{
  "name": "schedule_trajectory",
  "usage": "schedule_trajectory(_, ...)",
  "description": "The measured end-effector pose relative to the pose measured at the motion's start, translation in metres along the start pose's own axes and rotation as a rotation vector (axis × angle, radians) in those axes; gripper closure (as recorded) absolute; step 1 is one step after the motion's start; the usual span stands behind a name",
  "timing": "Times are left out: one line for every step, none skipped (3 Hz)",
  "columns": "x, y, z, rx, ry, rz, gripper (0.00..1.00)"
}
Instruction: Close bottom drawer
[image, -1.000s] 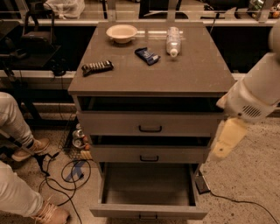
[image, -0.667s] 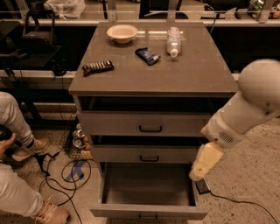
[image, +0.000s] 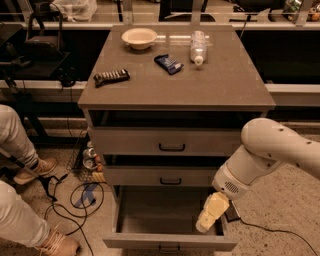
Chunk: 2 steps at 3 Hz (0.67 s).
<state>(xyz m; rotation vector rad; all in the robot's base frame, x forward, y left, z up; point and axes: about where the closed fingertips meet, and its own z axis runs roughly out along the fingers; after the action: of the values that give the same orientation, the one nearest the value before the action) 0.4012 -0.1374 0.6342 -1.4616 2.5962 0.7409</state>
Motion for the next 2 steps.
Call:
schedule_trajectory(0.003, -0.016, 0.043, -0.036, -0.022, 0.041, 0.00)
schedule_trajectory(0.012, -0.040, 0.115, -0.107, -0.068, 0.110, 0.00)
